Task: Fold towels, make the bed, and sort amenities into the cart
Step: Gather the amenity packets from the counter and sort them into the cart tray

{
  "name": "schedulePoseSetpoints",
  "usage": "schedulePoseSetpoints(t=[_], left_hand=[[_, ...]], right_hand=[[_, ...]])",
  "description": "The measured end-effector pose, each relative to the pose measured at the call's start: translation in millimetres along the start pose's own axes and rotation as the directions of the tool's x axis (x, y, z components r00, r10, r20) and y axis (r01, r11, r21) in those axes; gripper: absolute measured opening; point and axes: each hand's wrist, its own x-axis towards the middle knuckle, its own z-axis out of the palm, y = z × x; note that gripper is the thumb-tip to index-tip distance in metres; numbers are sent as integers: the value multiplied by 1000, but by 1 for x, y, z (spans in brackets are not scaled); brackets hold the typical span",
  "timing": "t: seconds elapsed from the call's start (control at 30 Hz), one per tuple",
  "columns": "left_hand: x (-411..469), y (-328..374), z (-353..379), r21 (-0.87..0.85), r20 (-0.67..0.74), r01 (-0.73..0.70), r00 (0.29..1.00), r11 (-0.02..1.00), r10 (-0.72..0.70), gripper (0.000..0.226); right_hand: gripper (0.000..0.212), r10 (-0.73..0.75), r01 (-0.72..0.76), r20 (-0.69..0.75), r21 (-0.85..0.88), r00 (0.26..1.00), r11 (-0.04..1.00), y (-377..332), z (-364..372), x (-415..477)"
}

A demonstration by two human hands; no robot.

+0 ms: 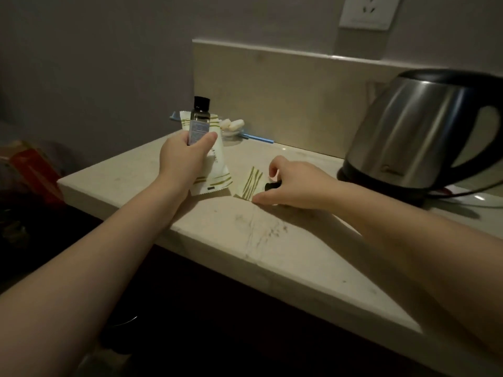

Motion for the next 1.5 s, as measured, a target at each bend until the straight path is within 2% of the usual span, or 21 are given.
schedulePoseSetpoints(t=[0.07, 0.13, 0.2, 0.27, 0.37, 0.5, 0.63, 0.73, 0.87, 1.0, 1.1, 1.23, 1.37, 1.5], left_hand=[[-21, 1, 0, -10, 51, -29, 998, 1000, 30, 27], [-42, 2, -2, -37, 73, -37, 997, 999, 39, 37], [-61, 6, -7, -47, 75, -24, 997, 999, 28, 45], [-82, 12, -15, -69, 63, -4, 998, 998, 9, 43], [-126, 24, -36, -105, 51, 13, 999, 994, -8, 34], [-223, 33, -61, -142, 116, 96, 990, 985, -80, 20], [-360, 37, -70, -267, 156, 236, 967, 934, -200, 13], [-460, 25, -83, -278, 122, 370, 929, 887, -349, 19], [-547, 23, -129, -252, 89, 470, 882, 846, -464, 22], [-590, 35, -178, -368, 12, 471, 865, 802, -502, 29], [-617, 41, -222, -390, -38, 424, 879, 817, -475, 37], [-647, 37, -306, -349, -207, 352, 875, 868, -438, 37], [-684, 13, -435, -378, -429, 302, 780, 875, -455, 22], [-719, -13, -584, -363, -560, 351, 658, 863, -504, 13]], right_hand=[[67, 98, -100, 52, 40, 994, 994, 1, -5, -18], [55, 123, -123, 69, -2, 990, 992, 1, -10, -35], [44, 141, -141, 16, 30, 990, 989, 0, -15, -56], [40, 170, -154, -69, 197, 983, 968, -5, -21, -83], [40, 187, -66, -181, 525, 965, 849, -22, -26, -133], [35, 140, 68, -247, 678, 959, 732, -48, -2, -230], [26, 141, 118, -224, 842, 964, 526, -60, 61, -338], [20, 114, 40, -89, 926, 989, 375, -75, 114, -413], [8, 26, -38, 31, 939, 999, 341, -115, 148, -495], [13, -1, -3, 4, 927, 1000, 376, -160, 151, -529], [12, -19, 18, -12, 913, 1000, 408, -205, 151, -546], [8, -215, 97, -9, 911, 977, 401, -294, 158, -574], [5, -418, 82, 53, 950, 907, 300, -423, 189, -602], [7, -513, 72, 59, 970, 857, 233, -558, 226, -634]])
